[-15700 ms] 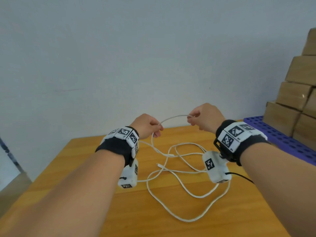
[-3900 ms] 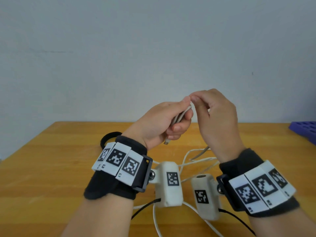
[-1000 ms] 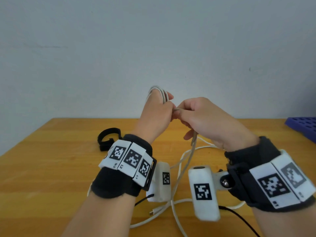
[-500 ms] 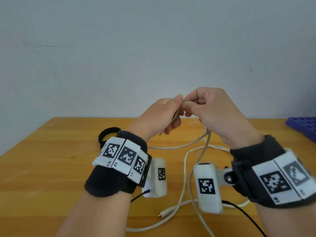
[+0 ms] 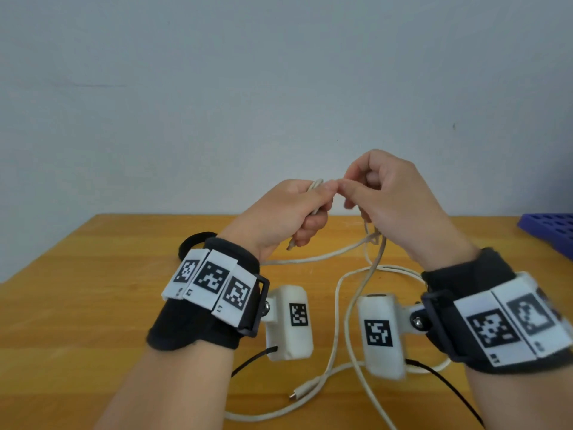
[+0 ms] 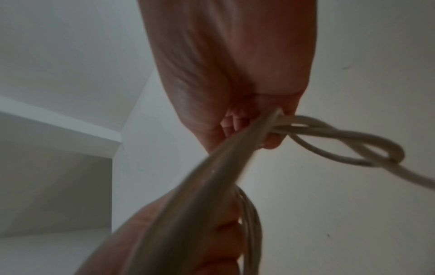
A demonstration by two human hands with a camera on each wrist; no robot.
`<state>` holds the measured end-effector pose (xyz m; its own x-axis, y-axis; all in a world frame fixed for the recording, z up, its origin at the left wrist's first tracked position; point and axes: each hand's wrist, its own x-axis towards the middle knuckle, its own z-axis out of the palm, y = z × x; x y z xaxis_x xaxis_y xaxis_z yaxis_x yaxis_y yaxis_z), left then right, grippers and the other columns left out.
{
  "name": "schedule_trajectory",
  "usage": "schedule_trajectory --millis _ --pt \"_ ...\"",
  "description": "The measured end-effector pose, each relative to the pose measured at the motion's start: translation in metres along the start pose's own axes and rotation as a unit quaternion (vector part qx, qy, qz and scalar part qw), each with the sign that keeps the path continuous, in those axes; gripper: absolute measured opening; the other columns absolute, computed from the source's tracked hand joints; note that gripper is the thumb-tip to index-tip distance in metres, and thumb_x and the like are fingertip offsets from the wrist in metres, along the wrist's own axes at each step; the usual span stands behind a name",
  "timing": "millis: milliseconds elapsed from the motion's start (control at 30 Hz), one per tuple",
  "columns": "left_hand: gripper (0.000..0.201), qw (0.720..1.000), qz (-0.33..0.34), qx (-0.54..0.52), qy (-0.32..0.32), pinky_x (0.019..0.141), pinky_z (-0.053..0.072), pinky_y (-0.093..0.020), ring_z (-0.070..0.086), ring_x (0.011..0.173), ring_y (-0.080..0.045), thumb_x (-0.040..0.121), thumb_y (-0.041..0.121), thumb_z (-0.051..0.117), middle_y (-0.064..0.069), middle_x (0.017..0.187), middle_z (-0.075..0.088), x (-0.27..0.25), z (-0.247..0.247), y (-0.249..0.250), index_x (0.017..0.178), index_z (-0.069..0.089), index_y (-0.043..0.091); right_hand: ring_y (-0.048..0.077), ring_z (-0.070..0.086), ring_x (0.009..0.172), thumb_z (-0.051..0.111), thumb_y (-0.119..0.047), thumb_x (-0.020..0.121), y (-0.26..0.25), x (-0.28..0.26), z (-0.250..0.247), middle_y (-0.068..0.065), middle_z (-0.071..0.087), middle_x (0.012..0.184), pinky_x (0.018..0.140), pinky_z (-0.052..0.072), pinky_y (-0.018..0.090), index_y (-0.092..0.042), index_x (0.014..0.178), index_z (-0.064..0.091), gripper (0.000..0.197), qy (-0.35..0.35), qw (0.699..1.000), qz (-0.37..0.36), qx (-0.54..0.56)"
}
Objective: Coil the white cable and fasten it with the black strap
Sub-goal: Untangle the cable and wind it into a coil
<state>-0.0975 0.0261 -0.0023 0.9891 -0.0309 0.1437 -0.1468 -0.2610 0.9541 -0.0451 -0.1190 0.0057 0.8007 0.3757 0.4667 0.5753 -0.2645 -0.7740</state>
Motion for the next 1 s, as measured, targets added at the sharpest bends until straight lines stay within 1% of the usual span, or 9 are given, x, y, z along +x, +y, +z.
schedule_trajectory --millis 100,200,300,433,500,533,633,867,1000 --pt "0.03 0.999 0.004 -0.045 0.02 0.043 0.029 -0.022 0.028 0.04 -0.01 0.1 0.033 0.041 0.007 0.046 0.033 0.001 0.0 0.0 0.076 0.046 0.015 0.002 0.05 0.04 0.06 -0.031 0.091 0.001 -0.001 0.002 -0.003 0.062 0.053 0.042 0.039 0.012 -0.018 0.077 0.058 0.019 -0.001 1.0 0.011 -0.021" --pt "0.03 0.996 0.01 -0.072 0.047 0.043 0.031 -0.022 0.028 0.04 -0.01 0.1 0.032 0.041 0.007 0.047 0.032 0.003 -0.002 -0.001 0.076 0.047 0.015 0.004 0.06 0.047 0.053 -0.025 0.095 0.001 0.0 -0.001 -0.003 0.066 0.055 0.047 0.043 0.012 -0.016 0.08 0.062 0.02 -0.039 0.999 0.035 0.007" --pt "0.031 0.994 0.006 -0.093 0.061 0.042 0.031 -0.022 0.027 0.04 -0.011 0.1 0.032 0.041 0.006 0.047 0.031 0.003 -0.005 -0.003 0.075 0.047 0.015 0.007 0.063 0.053 0.054 -0.02 0.095 0.003 0.002 -0.003 -0.003 0.067 0.06 0.054 0.047 0.019 -0.014 0.088 0.063 0.013 -0.065 0.996 0.054 0.04" --pt "0.035 0.995 -0.017 -0.101 0.018 0.039 0.029 -0.021 0.025 0.037 -0.01 0.1 0.033 0.041 0.006 0.043 0.03 0.004 -0.007 -0.006 0.071 0.048 0.016 0.004 0.062 0.051 0.058 -0.017 0.093 0.006 0.003 0.002 -0.002 0.066 0.068 0.046 0.042 0.01 -0.015 0.087 0.065 0.009 0.023 1.0 0.008 -0.007" --pt "0.038 0.996 -0.03 -0.087 -0.013 0.037 0.026 -0.019 0.024 0.035 -0.01 0.1 0.035 0.04 0.006 0.042 0.029 0.004 -0.008 -0.007 0.069 0.05 0.015 0.002 0.065 0.055 0.06 -0.016 0.091 0.007 0.003 0.004 -0.002 0.068 0.071 0.048 0.045 0.011 -0.015 0.086 0.067 0.009 0.049 0.999 -0.01 -0.021" --pt "0.039 0.996 -0.034 -0.082 -0.025 0.036 0.024 -0.019 0.023 0.034 -0.009 0.1 0.036 0.039 0.006 0.041 0.028 0.003 -0.008 -0.007 0.069 0.05 0.014 0.001 0.067 0.057 0.06 -0.014 0.091 0.008 0.003 0.005 -0.003 0.069 0.071 0.053 0.048 0.013 -0.016 0.086 0.068 0.009 0.055 0.998 -0.015 -0.023" --pt "0.042 0.994 -0.035 -0.09 -0.049 0.034 0.023 -0.018 0.022 0.032 -0.008 0.1 0.038 0.038 0.005 0.04 0.027 0.003 -0.007 -0.008 0.067 0.05 0.014 0.001 0.069 0.061 0.061 -0.012 0.09 0.009 0.001 0.006 -0.004 0.07 0.07 0.062 0.054 0.019 -0.018 0.085 0.07 0.013 0.06 0.998 -0.016 -0.018" --pt "0.04 0.969 0.001 -0.229 -0.096 0.032 0.027 -0.018 0.023 0.031 -0.005 0.099 0.037 0.035 0.009 0.039 0.026 0.004 -0.007 -0.006 0.066 0.043 0.015 0.009 0.068 0.059 0.057 -0.023 0.093 0.018 0.001 0.015 -0.002 0.07 0.068 0.06 0.053 0.02 -0.022 0.083 0.071 0.017 0.038 0.999 -0.017 -0.025" --pt "0.038 0.946 0.016 -0.307 -0.103 0.033 0.028 -0.017 0.025 0.032 -0.004 0.1 0.035 0.031 0.01 0.04 0.029 0.006 -0.002 -0.002 0.069 0.042 0.015 0.004 0.063 0.057 0.052 -0.023 0.095 0.024 0.002 0.017 -0.008 0.067 0.062 0.058 0.047 0.019 -0.018 0.07 0.069 0.03 0.011 0.997 -0.021 -0.079"
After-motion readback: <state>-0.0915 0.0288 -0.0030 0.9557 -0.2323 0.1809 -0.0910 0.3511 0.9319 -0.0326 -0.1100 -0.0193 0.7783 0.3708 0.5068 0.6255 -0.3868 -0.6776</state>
